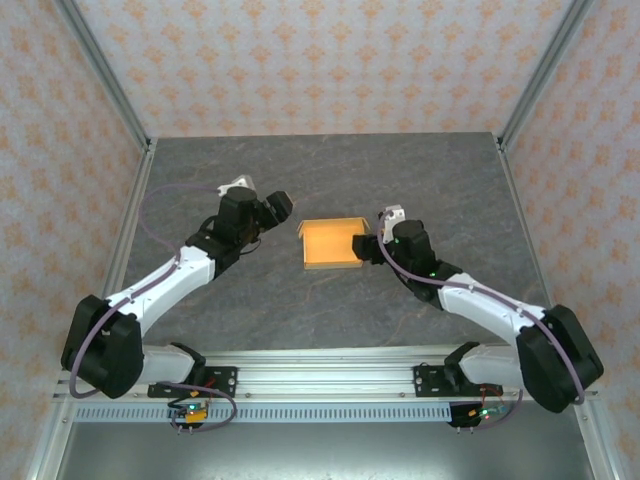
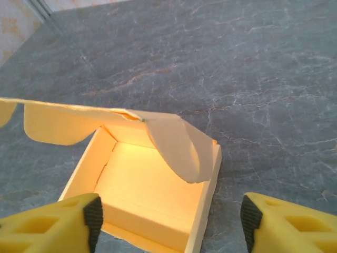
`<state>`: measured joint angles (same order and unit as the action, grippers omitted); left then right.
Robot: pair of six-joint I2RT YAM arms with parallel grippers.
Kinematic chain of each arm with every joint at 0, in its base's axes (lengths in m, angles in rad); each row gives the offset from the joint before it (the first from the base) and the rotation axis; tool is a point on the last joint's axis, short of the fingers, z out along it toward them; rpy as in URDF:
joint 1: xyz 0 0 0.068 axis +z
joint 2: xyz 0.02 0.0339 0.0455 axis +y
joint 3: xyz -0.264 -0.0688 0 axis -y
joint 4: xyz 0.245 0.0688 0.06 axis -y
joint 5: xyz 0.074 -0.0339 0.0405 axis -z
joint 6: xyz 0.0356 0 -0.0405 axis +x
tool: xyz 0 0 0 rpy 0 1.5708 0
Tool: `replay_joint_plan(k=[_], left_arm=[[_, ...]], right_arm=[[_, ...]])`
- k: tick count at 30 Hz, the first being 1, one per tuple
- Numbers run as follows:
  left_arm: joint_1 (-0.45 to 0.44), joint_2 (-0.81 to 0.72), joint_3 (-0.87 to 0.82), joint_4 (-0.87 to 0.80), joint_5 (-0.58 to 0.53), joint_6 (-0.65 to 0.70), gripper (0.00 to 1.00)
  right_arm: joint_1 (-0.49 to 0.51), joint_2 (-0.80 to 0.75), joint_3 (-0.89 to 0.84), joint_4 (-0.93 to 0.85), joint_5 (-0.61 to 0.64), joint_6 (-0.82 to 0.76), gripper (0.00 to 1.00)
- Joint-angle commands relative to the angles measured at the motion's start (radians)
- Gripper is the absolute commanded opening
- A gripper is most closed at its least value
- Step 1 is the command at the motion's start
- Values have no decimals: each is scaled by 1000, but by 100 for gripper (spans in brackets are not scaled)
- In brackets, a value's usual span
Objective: Fold the paper box
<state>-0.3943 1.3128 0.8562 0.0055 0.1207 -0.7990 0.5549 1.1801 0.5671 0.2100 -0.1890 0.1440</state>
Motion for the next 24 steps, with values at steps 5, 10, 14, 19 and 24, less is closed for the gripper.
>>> replay_joint_plan(k=[5, 10, 14, 19, 24], left_arm=[[20, 41, 129, -227, 212, -121, 90], [23, 109, 201, -219, 249, -350, 91], [19, 168, 240, -189, 240, -417, 86], [-2, 212, 228, -178, 264, -454, 79], [-45, 231, 201, -120, 294, -470, 71]], right_arm=[[-243, 9, 156, -163, -249, 386, 91], [-326, 204, 356, -330, -387, 697, 89], [-326, 347, 460, -302, -507, 869, 86], [-318, 420, 517, -377, -519, 896, 83], [-282, 450, 510, -379, -544, 935, 77]])
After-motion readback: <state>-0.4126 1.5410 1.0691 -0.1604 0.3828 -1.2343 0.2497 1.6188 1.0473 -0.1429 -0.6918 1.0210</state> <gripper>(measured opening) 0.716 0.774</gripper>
